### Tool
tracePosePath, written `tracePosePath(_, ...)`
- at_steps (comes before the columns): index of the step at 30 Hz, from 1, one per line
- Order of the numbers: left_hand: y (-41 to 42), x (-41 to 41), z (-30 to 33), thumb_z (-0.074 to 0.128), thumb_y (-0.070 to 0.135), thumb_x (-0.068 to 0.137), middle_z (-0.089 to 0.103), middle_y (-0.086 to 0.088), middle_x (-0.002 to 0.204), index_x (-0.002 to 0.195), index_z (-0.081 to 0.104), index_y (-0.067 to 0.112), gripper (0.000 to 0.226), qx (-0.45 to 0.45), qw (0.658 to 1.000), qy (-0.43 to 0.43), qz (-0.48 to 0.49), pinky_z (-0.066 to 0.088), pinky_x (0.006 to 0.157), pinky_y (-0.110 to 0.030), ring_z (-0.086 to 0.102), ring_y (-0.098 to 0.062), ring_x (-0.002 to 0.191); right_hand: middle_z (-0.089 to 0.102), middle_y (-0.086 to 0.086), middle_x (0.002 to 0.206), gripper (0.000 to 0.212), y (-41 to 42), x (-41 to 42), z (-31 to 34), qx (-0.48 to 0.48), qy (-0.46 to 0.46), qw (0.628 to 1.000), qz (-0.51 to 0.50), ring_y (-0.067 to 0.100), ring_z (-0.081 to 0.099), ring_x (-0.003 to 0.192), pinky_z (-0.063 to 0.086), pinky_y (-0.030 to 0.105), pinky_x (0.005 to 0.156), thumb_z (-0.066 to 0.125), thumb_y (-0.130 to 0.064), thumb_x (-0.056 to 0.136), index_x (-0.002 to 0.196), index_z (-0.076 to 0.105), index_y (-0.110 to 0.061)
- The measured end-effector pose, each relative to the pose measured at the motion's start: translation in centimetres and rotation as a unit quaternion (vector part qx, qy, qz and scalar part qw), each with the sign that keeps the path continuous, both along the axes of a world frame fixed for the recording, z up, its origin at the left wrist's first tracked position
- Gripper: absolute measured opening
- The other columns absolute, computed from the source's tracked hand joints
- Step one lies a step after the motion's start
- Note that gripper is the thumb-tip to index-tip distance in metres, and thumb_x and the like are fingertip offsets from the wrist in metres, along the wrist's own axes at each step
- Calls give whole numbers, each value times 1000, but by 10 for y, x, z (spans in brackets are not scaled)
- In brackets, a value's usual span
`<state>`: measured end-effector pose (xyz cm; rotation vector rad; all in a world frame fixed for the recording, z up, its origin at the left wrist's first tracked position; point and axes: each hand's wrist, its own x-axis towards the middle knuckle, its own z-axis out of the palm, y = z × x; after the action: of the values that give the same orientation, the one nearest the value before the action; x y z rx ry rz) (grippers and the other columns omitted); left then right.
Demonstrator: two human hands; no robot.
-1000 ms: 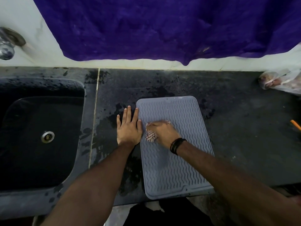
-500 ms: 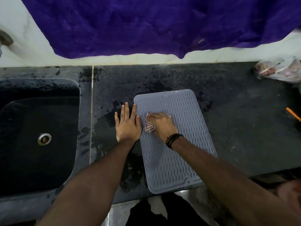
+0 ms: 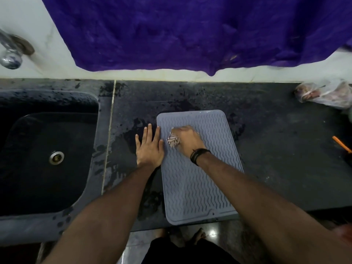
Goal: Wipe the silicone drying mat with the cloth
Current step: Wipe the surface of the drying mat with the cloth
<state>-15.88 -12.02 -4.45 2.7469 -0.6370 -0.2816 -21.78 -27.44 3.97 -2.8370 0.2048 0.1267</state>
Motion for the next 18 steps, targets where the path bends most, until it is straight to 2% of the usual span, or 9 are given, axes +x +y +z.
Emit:
tracePosePath(3,-1,-24,-1,21,43,106,-1,-1,169,161,6,28,59,3,1000,4,10,-8,123,-52,-6,-19,155,59,10,126,47,2,4,-1,-15,44,998,33,30,50,118,42,36,102,67,-9,80,127,60,-13)
tracePosePath(6,0,-35,-3,17,41,106,-2,-1,169,161,2,27,59,22,1000,-15,14,-5,123,-53,-6,-19,155,55,9,131,52,5,-4,-7,-38,43,997,49,29,45,123,37,37,107,67,-13,81,132,55,-14)
tracePosePath(12,-1,-36,-1,15,41,106,0,-2,169,161,3,27,57,22,999,-31,14,-4,123,-52,-5,-20,155,56,8,130,55,4,-40,-16,-43,33,993,106,27,44,122,36,37,106,66,-7,77,131,56,-14)
tracePosePath(18,0,-37,5,16,41,107,-1,-3,169,161,2,26,58,21,1000,-14,12,-5,124,-51,-6,-20,155,60,9,126,46,4,-55,-12,-17,40,990,132,28,47,118,40,38,102,62,-5,81,126,61,-14)
